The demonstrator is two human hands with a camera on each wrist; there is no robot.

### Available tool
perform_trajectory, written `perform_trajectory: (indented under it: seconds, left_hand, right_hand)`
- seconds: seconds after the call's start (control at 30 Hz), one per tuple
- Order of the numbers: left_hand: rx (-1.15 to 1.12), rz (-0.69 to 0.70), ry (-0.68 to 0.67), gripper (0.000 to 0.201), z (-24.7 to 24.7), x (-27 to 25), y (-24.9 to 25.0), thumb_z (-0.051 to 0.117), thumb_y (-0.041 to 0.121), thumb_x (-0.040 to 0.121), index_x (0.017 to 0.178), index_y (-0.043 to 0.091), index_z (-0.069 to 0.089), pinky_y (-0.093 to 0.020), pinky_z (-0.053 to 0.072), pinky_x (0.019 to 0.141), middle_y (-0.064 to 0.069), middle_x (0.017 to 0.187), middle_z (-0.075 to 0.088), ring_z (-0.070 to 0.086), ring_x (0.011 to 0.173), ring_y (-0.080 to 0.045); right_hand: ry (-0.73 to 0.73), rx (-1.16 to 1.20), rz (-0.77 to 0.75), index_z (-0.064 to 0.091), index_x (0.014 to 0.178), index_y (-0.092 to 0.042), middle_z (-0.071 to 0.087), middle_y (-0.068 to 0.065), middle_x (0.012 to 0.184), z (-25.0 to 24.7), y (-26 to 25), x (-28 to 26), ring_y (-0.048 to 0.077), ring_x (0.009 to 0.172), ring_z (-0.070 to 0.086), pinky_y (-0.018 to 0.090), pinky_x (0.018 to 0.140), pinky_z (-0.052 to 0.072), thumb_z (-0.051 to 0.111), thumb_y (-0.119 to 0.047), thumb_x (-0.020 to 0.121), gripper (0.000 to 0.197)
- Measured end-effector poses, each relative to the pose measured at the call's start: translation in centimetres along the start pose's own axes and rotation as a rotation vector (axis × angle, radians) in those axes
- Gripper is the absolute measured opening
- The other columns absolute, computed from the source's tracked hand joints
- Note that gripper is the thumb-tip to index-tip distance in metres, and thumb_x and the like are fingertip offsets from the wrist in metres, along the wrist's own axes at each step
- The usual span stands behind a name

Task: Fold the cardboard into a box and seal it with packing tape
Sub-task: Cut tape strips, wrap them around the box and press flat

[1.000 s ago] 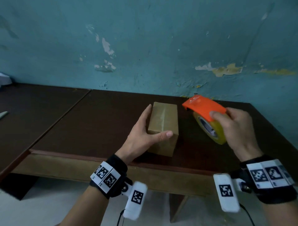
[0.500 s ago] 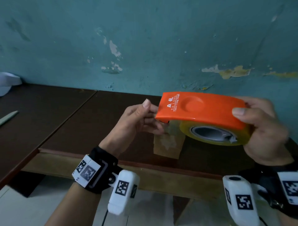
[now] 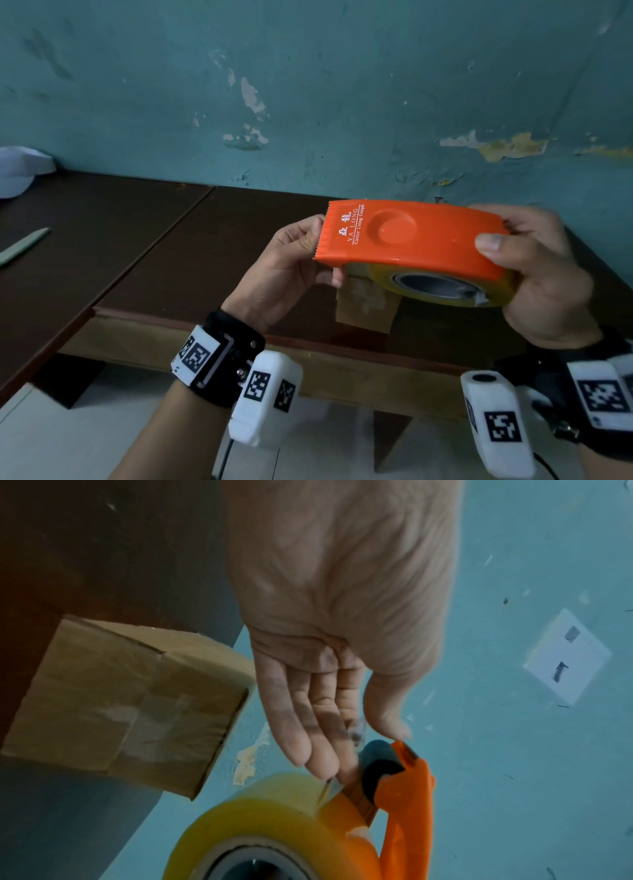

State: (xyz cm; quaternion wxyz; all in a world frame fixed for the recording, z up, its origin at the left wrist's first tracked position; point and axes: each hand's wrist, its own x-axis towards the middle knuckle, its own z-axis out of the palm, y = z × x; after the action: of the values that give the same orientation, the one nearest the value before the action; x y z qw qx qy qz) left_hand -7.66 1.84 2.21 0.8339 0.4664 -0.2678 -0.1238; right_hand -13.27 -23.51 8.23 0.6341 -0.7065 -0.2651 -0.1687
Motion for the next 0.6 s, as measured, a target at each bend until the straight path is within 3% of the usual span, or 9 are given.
perform_trajectory:
  seconds: [0.07, 0.17, 0.2, 0.3, 0.43, 0.5, 0.6]
  left_hand:
    - [-0.015, -0.032, -0.01, 0.043, -0.2, -0.1, -0.2, 0.081, 0.038, 0.087, 0.109, 0.002, 0.071, -0.028, 0.062, 0.064, -0.012, 0.081, 0.069, 0.071, 0.062, -0.017]
    - [0.005, -0.073, -0.009, 0.033, -0.3, 0.0, -0.3, 0.084, 0.029, 0.083, 0.105, 0.006, 0.077, -0.027, 0.063, 0.063, -0.01, 0.076, 0.071, 0.072, 0.062, -0.015]
    - [0.007, -0.084, -0.003, 0.032, -0.3, 0.0, -0.3, 0.086, 0.028, 0.081, 0.103, 0.007, 0.078, -0.026, 0.063, 0.063, -0.009, 0.076, 0.071, 0.072, 0.062, -0.015]
    - [-0.01, -0.137, -0.002, 0.034, 0.0, -0.1, -0.3, 0.086, 0.03, 0.079, 0.105, 0.008, 0.08, -0.028, 0.064, 0.062, -0.012, 0.076, 0.073, 0.074, 0.062, -0.019]
    - [0.095, -0.163, 0.069, 0.013, 0.2, -0.3, 0.0, 0.073, 0.017, 0.092, 0.09, 0.009, 0.082, -0.026, 0.063, 0.061, -0.01, 0.071, 0.073, 0.072, 0.058, -0.015]
    - [0.179, -0.167, 0.115, 0.018, 0.2, -0.5, 0.3, 0.064, 0.009, 0.094, 0.087, 0.002, 0.079, -0.025, 0.062, 0.057, -0.011, 0.066, 0.071, 0.069, 0.055, -0.015]
    - [0.274, -0.142, 0.174, 0.029, 0.4, -0.7, 0.6, 0.068, 0.005, 0.086, 0.097, -0.022, 0.065, -0.025, 0.06, 0.055, -0.015, 0.071, 0.072, 0.069, 0.054, -0.015]
  right_hand:
    - [-0.012, 0.003, 0.001, 0.052, 0.078, 0.02, 0.045, 0.029, 0.062, 0.0, 0.2, 0.0, 0.048, 0.055, 0.051, 0.033, 0.055, 0.044, 0.055, -0.034, 0.075, 0.053]
    - [-0.016, -0.007, 0.003, 0.054, 0.081, 0.021, 0.048, 0.034, 0.064, -0.3, 0.3, -0.2, 0.051, 0.056, 0.053, 0.042, 0.051, 0.043, 0.056, -0.034, 0.076, 0.055]
    - [-0.014, -0.015, -0.005, 0.058, 0.079, 0.015, 0.051, 0.03, 0.062, -0.3, 0.2, -0.2, 0.048, 0.055, 0.055, 0.04, 0.05, 0.043, 0.056, -0.034, 0.077, 0.049]
    - [-0.031, -0.041, -0.021, 0.061, 0.07, -0.004, 0.053, 0.004, 0.056, -0.1, -0.1, -0.3, 0.023, 0.049, 0.056, 0.021, 0.051, 0.043, 0.056, -0.033, 0.081, 0.032]
    - [-0.051, -0.07, -0.039, 0.059, 0.069, -0.004, 0.052, 0.0, 0.056, -0.2, -0.3, -0.6, 0.014, 0.049, 0.056, 0.016, 0.052, 0.042, 0.056, -0.034, 0.085, 0.034]
    - [-0.069, -0.089, -0.049, 0.061, 0.067, -0.006, 0.055, -0.003, 0.057, -0.3, -0.5, -0.8, 0.011, 0.05, 0.057, 0.013, 0.052, 0.042, 0.058, -0.034, 0.085, 0.034]
    - [-0.096, -0.154, -0.041, 0.066, 0.076, -0.007, 0.06, 0.012, 0.063, -0.3, -1.2, -1.0, 0.021, 0.052, 0.061, 0.021, 0.046, 0.046, 0.069, -0.049, 0.082, 0.042]
